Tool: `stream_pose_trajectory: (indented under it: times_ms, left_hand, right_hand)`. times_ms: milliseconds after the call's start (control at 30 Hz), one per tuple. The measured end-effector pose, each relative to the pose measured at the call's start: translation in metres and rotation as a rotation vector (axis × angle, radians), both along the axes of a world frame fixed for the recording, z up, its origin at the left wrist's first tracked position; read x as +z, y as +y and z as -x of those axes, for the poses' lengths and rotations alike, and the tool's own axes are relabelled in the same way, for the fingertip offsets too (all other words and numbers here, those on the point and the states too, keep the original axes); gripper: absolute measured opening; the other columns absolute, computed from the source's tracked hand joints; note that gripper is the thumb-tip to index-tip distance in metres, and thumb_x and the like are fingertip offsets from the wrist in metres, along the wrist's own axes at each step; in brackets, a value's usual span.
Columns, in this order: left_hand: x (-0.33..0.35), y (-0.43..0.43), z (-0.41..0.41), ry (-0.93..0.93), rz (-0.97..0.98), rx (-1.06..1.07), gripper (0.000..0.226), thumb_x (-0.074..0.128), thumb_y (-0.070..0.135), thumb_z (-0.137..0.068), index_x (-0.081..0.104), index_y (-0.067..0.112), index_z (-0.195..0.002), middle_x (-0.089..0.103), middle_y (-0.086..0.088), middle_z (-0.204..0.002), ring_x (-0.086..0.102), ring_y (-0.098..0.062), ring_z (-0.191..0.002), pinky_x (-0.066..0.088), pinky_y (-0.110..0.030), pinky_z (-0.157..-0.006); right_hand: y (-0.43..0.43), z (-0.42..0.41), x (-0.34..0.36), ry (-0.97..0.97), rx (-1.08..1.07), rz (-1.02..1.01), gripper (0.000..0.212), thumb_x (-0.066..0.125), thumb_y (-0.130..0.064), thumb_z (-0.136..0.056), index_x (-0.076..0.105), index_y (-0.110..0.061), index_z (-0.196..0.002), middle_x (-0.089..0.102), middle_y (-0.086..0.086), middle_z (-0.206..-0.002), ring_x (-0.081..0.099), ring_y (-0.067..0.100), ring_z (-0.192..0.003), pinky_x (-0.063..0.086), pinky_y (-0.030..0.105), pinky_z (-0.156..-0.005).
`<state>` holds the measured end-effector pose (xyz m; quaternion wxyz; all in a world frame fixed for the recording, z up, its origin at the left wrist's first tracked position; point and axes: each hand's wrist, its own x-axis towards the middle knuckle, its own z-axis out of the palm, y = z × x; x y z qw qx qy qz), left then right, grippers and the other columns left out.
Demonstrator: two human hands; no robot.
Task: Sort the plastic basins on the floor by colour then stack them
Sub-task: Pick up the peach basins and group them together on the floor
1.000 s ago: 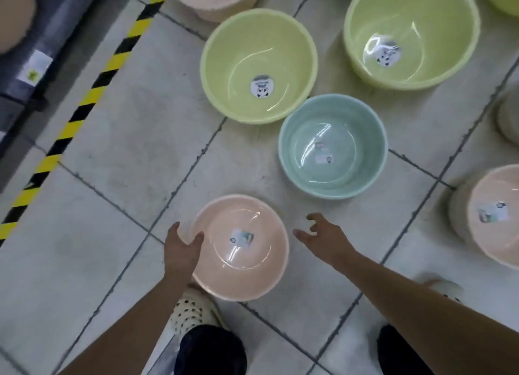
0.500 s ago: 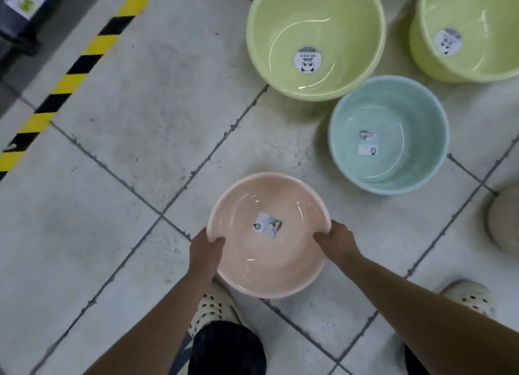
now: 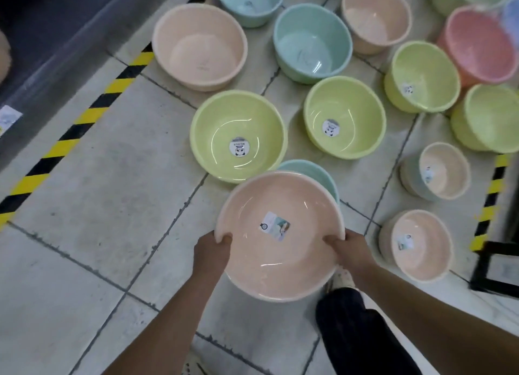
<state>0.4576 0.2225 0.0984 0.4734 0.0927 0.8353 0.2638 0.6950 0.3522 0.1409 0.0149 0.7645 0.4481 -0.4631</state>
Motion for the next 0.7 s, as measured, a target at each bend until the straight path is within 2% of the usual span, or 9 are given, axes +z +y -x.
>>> stream_pose_trajectory:
  times_ms: [100, 167, 267, 367, 400, 500, 600, 700]
  left_hand:
    - [-0.009, 0.038, -0.012, 0.022, -0.021, -0.03, 0.022, 0.062, 0.021, -0.092, 0.072, 0.002, -0.099, 0.068, -0.011, -0.085, 0.065, -0.032, -0.085, 0.046, -0.031, -0.068]
    - [-0.021, 0.062, -0.021, 0.051, -0.013, -0.066, 0.02, 0.062, 0.02, -0.092, 0.071, 0.003, -0.096, 0.066, -0.009, -0.081, 0.063, -0.031, -0.082, 0.043, -0.03, -0.066]
    - [-0.048, 0.091, -0.031, 0.11, 0.016, -0.115, 0.021, 0.061, 0.02, -0.093, 0.07, 0.003, -0.1, 0.07, -0.013, -0.089, 0.061, -0.029, -0.081, 0.044, -0.031, -0.068]
    - [-0.077, 0.115, -0.044, 0.157, 0.014, -0.128, 0.025, 0.058, 0.019, -0.093, 0.064, 0.006, -0.113, 0.069, -0.016, -0.105, 0.064, -0.035, -0.097, 0.051, -0.038, -0.081]
    - [-0.084, 0.123, -0.049, 0.18, 0.013, -0.134, 0.026, 0.058, 0.019, -0.094, 0.063, 0.007, -0.117, 0.068, -0.015, -0.108, 0.063, -0.037, -0.101, 0.05, -0.039, -0.084]
    - [-0.103, 0.139, -0.062, 0.226, 0.002, -0.167, 0.031, 0.056, 0.021, -0.096, 0.059, 0.012, -0.126, 0.068, -0.01, -0.114, 0.063, -0.036, -0.106, 0.047, -0.039, -0.087]
    - [-0.121, 0.147, -0.068, 0.22, 0.035, -0.217, 0.031, 0.054, 0.024, -0.097, 0.059, 0.013, -0.126, 0.069, -0.011, -0.114, 0.063, -0.036, -0.104, 0.049, -0.04, -0.087]
    - [-0.136, 0.149, -0.068, 0.222, 0.077, -0.216, 0.03, 0.054, 0.025, -0.097, 0.06, 0.01, -0.123, 0.069, -0.016, -0.11, 0.064, -0.038, -0.102, 0.051, -0.042, -0.087]
  right_hand:
    - [0.04, -0.015, -0.015, -0.007, 0.002, 0.012, 0.02, 0.068, -0.011, -0.085, 0.069, -0.008, -0.105, 0.071, 0.012, -0.094, 0.067, 0.035, -0.091, 0.057, 0.052, -0.087]
    - [0.065, -0.025, -0.033, -0.036, 0.041, 0.01, 0.025, 0.068, -0.012, -0.085, 0.07, -0.004, -0.108, 0.071, 0.014, -0.095, 0.067, 0.035, -0.091, 0.056, 0.052, -0.087]
    - [0.093, -0.038, -0.067, -0.1, 0.161, 0.027, 0.032, 0.067, -0.018, -0.086, 0.069, -0.004, -0.115, 0.072, 0.013, -0.101, 0.067, 0.032, -0.091, 0.058, 0.046, -0.085]
    - [0.113, -0.05, -0.094, -0.24, 0.416, 0.063, 0.034, 0.061, -0.032, -0.091, 0.067, -0.01, -0.117, 0.072, 0.01, -0.106, 0.062, 0.023, -0.084, 0.05, 0.029, -0.074]
    - [0.119, -0.054, -0.103, -0.272, 0.466, 0.064, 0.035, 0.059, -0.035, -0.092, 0.067, -0.012, -0.117, 0.072, 0.008, -0.106, 0.059, 0.022, -0.082, 0.047, 0.027, -0.073]
    - [0.133, -0.066, -0.127, -0.297, 0.491, 0.068, 0.039, 0.056, -0.043, -0.093, 0.067, -0.016, -0.119, 0.072, 0.005, -0.108, 0.062, 0.022, -0.086, 0.048, 0.029, -0.075]
    - [0.14, -0.074, -0.15, -0.284, 0.489, 0.115, 0.039, 0.054, -0.045, -0.094, 0.065, -0.017, -0.12, 0.072, 0.004, -0.11, 0.066, 0.024, -0.096, 0.051, 0.031, -0.08]
    - [0.139, -0.075, -0.171, -0.251, 0.469, 0.126, 0.039, 0.055, -0.043, -0.094, 0.065, -0.015, -0.119, 0.072, 0.005, -0.106, 0.066, 0.023, -0.091, 0.054, 0.033, -0.082]
